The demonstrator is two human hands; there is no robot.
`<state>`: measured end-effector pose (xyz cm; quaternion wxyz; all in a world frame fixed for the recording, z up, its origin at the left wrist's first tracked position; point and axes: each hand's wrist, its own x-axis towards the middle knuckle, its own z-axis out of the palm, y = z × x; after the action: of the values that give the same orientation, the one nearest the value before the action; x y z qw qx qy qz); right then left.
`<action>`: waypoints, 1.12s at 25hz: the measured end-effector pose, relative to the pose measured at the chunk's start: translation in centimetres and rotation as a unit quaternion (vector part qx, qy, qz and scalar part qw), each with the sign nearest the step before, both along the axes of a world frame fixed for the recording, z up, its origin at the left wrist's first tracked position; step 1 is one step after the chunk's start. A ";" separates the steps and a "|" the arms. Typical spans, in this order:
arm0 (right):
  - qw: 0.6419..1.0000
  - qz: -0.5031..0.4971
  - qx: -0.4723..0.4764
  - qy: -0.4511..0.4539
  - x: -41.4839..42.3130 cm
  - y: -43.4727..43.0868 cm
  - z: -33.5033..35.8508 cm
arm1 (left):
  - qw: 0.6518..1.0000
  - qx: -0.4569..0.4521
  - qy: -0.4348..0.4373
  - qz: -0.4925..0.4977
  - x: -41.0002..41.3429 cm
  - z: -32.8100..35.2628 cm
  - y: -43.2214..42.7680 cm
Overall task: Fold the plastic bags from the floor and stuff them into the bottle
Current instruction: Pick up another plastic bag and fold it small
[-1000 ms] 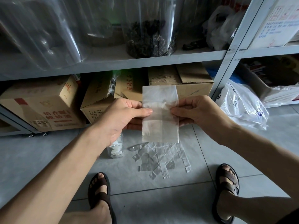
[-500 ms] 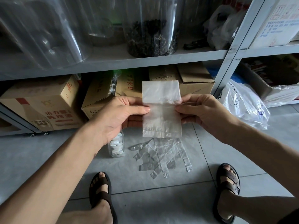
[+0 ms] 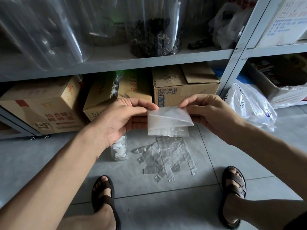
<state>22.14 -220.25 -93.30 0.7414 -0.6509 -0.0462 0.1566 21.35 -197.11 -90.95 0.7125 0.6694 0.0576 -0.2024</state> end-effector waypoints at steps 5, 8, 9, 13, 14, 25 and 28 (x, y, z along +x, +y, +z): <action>0.999 0.011 -0.023 -0.019 0.0 -0.1 -0.1 | 1.000 0.020 0.002 0.007 0.0 0.1 -0.2; 0.999 0.012 -0.035 -0.022 0.0 -0.1 -0.3 | 1.000 0.031 0.003 0.003 0.0 0.0 0.0; 0.999 0.011 -0.037 -0.018 0.0 -0.1 -0.2 | 0.999 0.034 0.002 0.002 0.0 0.0 -0.1; 0.998 0.024 -0.056 -0.013 -0.2 -0.1 0.0 | 0.999 0.048 -0.002 0.004 0.0 -0.1 -0.2; 0.997 0.032 -0.067 -0.019 -0.3 -0.1 0.0 | 0.999 0.050 -0.002 0.004 0.0 -0.1 -0.3; 0.985 0.054 -0.133 -0.094 -0.4 0.2 -0.3 | 0.993 0.071 -0.043 -0.080 -0.4 0.0 -0.2; 0.983 0.054 -0.137 -0.110 -0.4 0.4 -0.3 | 0.982 0.130 -0.106 -0.085 -0.4 -0.6 -0.7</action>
<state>21.70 -219.87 -93.62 0.6261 -0.7561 -0.1405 0.1290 20.91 -197.77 -91.52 0.6014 0.7766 -0.0490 -0.1809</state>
